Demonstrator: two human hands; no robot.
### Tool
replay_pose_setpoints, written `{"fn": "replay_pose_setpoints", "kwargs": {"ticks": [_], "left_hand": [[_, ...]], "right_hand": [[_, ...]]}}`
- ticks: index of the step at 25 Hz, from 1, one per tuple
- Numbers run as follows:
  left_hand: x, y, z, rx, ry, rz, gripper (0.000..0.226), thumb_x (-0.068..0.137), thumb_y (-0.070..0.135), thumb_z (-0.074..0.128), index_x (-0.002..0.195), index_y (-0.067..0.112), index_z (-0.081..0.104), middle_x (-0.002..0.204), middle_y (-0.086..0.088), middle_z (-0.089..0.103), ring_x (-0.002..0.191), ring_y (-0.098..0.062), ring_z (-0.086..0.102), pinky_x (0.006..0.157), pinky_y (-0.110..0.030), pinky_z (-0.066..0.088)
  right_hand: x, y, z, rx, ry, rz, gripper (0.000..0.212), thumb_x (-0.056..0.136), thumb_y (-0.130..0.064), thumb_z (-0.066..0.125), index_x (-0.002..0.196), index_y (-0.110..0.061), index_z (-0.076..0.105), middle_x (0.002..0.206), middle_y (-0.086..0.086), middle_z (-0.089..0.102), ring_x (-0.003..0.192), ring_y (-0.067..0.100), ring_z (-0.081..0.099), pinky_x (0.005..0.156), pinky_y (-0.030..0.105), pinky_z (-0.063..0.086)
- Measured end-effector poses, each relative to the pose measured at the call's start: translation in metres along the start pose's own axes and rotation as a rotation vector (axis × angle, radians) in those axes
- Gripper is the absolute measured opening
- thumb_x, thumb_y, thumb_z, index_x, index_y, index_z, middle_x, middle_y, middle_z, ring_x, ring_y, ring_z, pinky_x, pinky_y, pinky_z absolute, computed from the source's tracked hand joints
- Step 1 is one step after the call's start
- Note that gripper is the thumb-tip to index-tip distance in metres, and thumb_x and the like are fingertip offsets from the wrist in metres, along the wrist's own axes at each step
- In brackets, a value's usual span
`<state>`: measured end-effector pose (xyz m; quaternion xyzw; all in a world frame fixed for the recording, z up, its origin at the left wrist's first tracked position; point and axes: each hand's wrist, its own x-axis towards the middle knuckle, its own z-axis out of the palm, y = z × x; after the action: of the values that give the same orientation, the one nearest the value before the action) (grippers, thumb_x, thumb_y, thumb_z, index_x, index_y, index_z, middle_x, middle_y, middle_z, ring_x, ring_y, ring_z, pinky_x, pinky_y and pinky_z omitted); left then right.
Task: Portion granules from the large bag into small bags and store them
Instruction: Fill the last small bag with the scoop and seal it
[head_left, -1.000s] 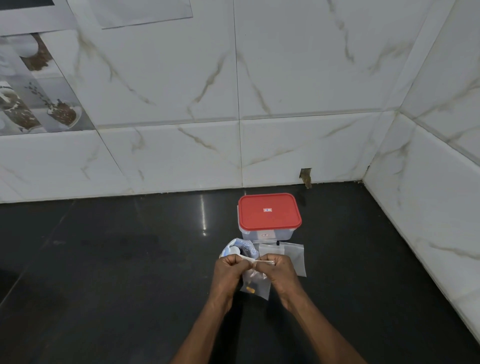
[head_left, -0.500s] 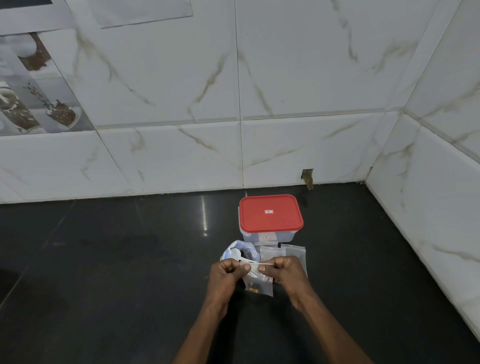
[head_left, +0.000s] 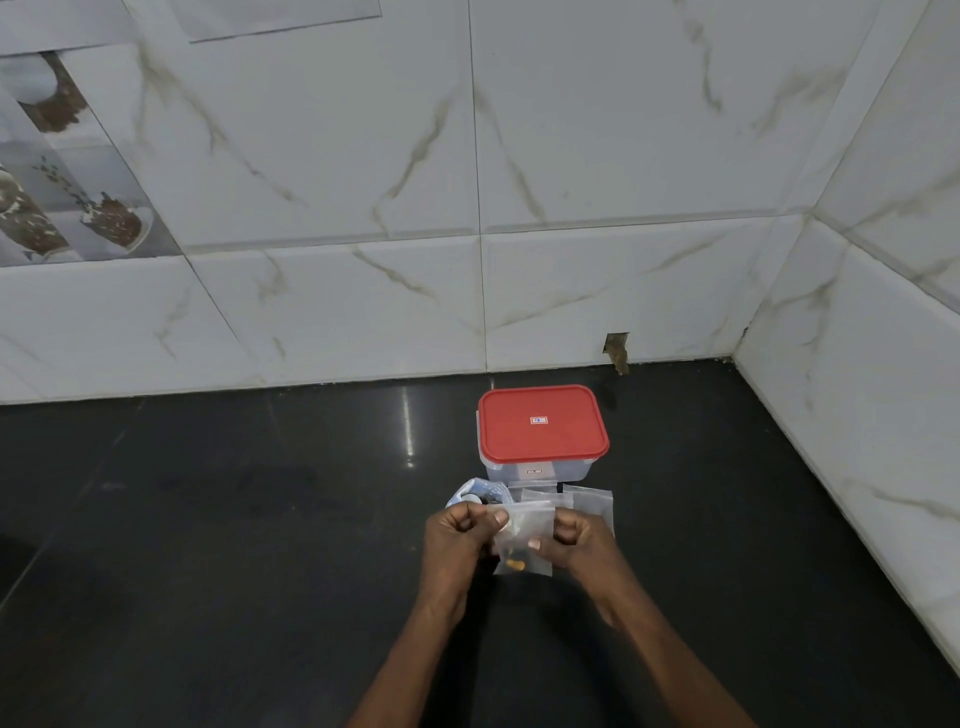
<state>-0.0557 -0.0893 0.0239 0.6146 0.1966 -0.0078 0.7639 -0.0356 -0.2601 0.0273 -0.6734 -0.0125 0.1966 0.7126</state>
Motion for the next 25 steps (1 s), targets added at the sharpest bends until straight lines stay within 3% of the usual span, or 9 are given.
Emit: {"fn": "replay_pose_setpoints", "kwargs": {"ticks": [4, 8, 11, 14, 16, 18, 20, 22, 25], "left_hand": [[0.007, 0.003, 0.01, 0.025, 0.064, 0.054, 0.013, 0.089, 0.002, 0.071, 0.1, 0.008, 0.075, 0.088, -0.012, 0.078, 0.073, -0.021, 0.071, 0.07, -0.034, 0.06], [0.001, -0.018, 0.002, 0.285, 0.122, 0.117, 0.014, 0.088, 0.002, 0.07, 0.086, 0.011, 0.079, 0.075, -0.004, 0.078, 0.071, -0.018, 0.074, 0.075, -0.037, 0.061], [-0.015, -0.05, 0.003, 0.612, 0.087, 0.353, 0.024, 0.083, -0.001, 0.071, 0.087, 0.02, 0.081, 0.082, 0.024, 0.075, 0.082, 0.004, 0.069, 0.083, -0.013, 0.053], [-0.026, -0.082, 0.008, 0.915, -0.074, 0.618, 0.038, 0.08, 0.003, 0.064, 0.109, 0.026, 0.076, 0.115, 0.014, 0.069, 0.109, 0.001, 0.06, 0.097, -0.004, 0.039], [-0.028, -0.097, 0.01, 1.023, -0.201, 0.68, 0.049, 0.084, 0.009, 0.059, 0.13, 0.023, 0.062, 0.141, 0.003, 0.058, 0.13, -0.008, 0.052, 0.106, -0.013, 0.04], [-0.026, -0.104, 0.013, 1.107, -0.266, 0.695, 0.056, 0.089, 0.013, 0.058, 0.143, 0.022, 0.047, 0.156, -0.004, 0.044, 0.143, -0.016, 0.042, 0.112, -0.025, 0.042], [-0.021, -0.111, 0.015, 1.244, -0.35, 0.666, 0.052, 0.088, 0.02, 0.057, 0.14, 0.018, 0.054, 0.153, -0.01, 0.048, 0.14, -0.026, 0.048, 0.107, -0.033, 0.049], [-0.019, -0.114, 0.016, 1.336, -0.379, 0.603, 0.05, 0.085, 0.026, 0.057, 0.134, 0.015, 0.06, 0.148, -0.011, 0.052, 0.132, -0.03, 0.056, 0.102, -0.036, 0.054], [-0.02, -0.114, 0.022, 1.367, -0.393, 0.588, 0.057, 0.078, 0.031, 0.061, 0.133, 0.017, 0.059, 0.146, -0.009, 0.052, 0.124, -0.029, 0.06, 0.1, -0.034, 0.054]], "right_hand": [[0.005, 0.011, -0.019, -0.004, 0.339, -0.007, 0.012, 0.089, 0.004, 0.061, 0.092, -0.001, 0.072, 0.09, 0.014, 0.076, 0.084, 0.031, 0.074, 0.074, 0.047, 0.06], [0.011, 0.021, -0.041, -0.075, 0.496, 0.017, 0.009, 0.089, 0.004, 0.061, 0.081, 0.003, 0.066, 0.078, 0.013, 0.073, 0.074, 0.025, 0.074, 0.06, 0.039, 0.06], [0.016, 0.037, -0.021, -0.428, 0.512, 0.074, 0.03, 0.085, -0.005, 0.069, 0.06, -0.011, 0.054, 0.06, -0.001, 0.06, 0.061, 0.015, 0.059, 0.056, 0.03, 0.046], [0.017, 0.052, 0.001, -0.599, 0.559, 0.036, 0.036, 0.083, -0.009, 0.07, 0.058, -0.016, 0.045, 0.057, -0.005, 0.054, 0.056, 0.012, 0.051, 0.051, 0.025, 0.035], [0.02, 0.056, 0.005, -0.651, 0.56, -0.008, 0.034, 0.083, -0.008, 0.067, 0.061, -0.016, 0.043, 0.06, -0.004, 0.052, 0.057, 0.011, 0.048, 0.05, 0.022, 0.03], [0.022, 0.053, 0.004, -0.76, 0.517, -0.027, 0.021, 0.086, -0.011, 0.064, 0.072, -0.015, 0.049, 0.077, -0.001, 0.054, 0.066, 0.014, 0.051, 0.056, 0.024, 0.035], [0.023, 0.05, -0.004, -0.899, 0.507, -0.066, 0.007, 0.088, -0.019, 0.064, 0.087, -0.014, 0.059, 0.091, 0.001, 0.055, 0.08, 0.018, 0.056, 0.066, 0.03, 0.043], [0.025, 0.05, -0.02, -0.944, 0.568, -0.138, 0.009, 0.089, -0.019, 0.063, 0.094, -0.012, 0.066, 0.095, 0.006, 0.06, 0.089, 0.024, 0.058, 0.073, 0.034, 0.046], [0.037, 0.053, -0.052, -1.025, 0.589, -0.064, 0.036, 0.086, 0.0, 0.057, 0.122, -0.006, 0.062, 0.119, 0.016, 0.058, 0.109, 0.034, 0.054, 0.091, 0.038, 0.046]]}}
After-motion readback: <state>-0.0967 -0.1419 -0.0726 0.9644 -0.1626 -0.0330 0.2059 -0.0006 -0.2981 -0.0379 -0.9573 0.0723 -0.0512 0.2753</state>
